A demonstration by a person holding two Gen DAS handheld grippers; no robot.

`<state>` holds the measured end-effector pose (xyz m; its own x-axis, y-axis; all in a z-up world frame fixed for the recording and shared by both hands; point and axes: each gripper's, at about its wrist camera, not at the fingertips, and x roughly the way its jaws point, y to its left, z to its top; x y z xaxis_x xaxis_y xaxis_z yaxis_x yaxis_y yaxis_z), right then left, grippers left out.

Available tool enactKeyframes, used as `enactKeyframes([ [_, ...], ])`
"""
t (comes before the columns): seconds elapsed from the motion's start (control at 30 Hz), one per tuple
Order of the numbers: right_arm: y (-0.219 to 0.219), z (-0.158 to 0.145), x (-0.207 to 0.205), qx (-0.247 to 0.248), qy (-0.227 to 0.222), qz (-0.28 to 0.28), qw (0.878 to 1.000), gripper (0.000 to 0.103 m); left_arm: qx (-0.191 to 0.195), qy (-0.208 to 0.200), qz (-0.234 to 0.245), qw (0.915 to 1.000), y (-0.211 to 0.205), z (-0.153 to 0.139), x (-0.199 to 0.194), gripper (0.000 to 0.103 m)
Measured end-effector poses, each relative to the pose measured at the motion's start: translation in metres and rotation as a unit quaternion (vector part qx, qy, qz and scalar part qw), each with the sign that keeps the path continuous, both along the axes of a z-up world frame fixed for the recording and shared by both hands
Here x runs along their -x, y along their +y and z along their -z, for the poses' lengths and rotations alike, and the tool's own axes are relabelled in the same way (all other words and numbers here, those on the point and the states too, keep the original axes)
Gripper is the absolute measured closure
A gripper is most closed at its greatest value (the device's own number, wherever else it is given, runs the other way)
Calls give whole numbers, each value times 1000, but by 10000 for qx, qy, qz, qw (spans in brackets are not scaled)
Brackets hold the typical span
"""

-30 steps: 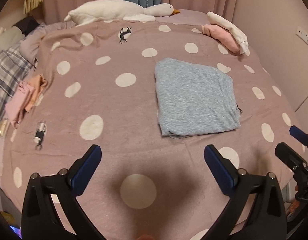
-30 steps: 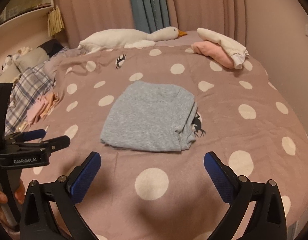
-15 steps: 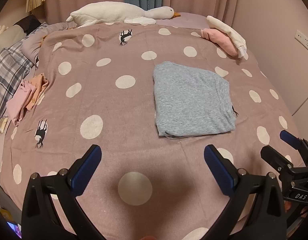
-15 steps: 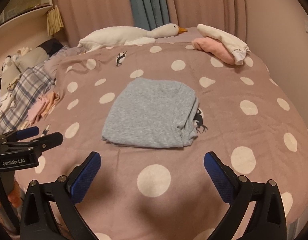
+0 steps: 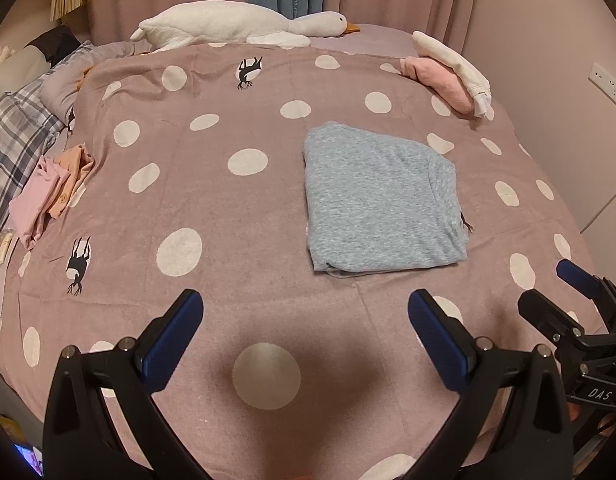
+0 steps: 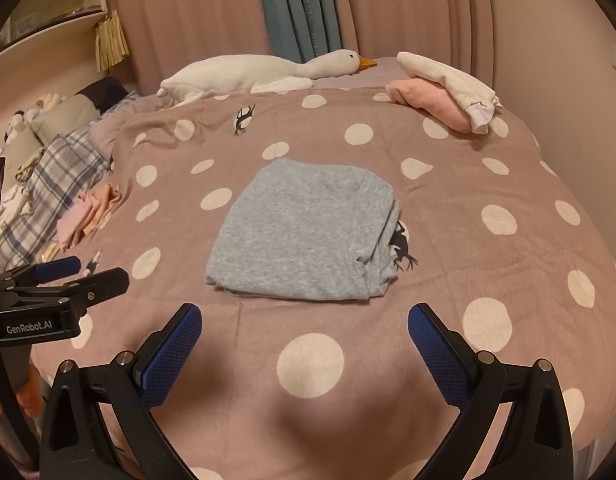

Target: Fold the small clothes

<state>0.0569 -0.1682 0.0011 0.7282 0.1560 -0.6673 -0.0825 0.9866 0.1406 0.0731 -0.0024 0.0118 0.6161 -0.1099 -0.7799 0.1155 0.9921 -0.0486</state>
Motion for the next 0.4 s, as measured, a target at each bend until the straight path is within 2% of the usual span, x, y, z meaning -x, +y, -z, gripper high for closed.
enactKeyframes([
  [0.4,0,-1,-1,-14,5,-5,10000,1,3,-4,10,10000,1,0,-1,0],
])
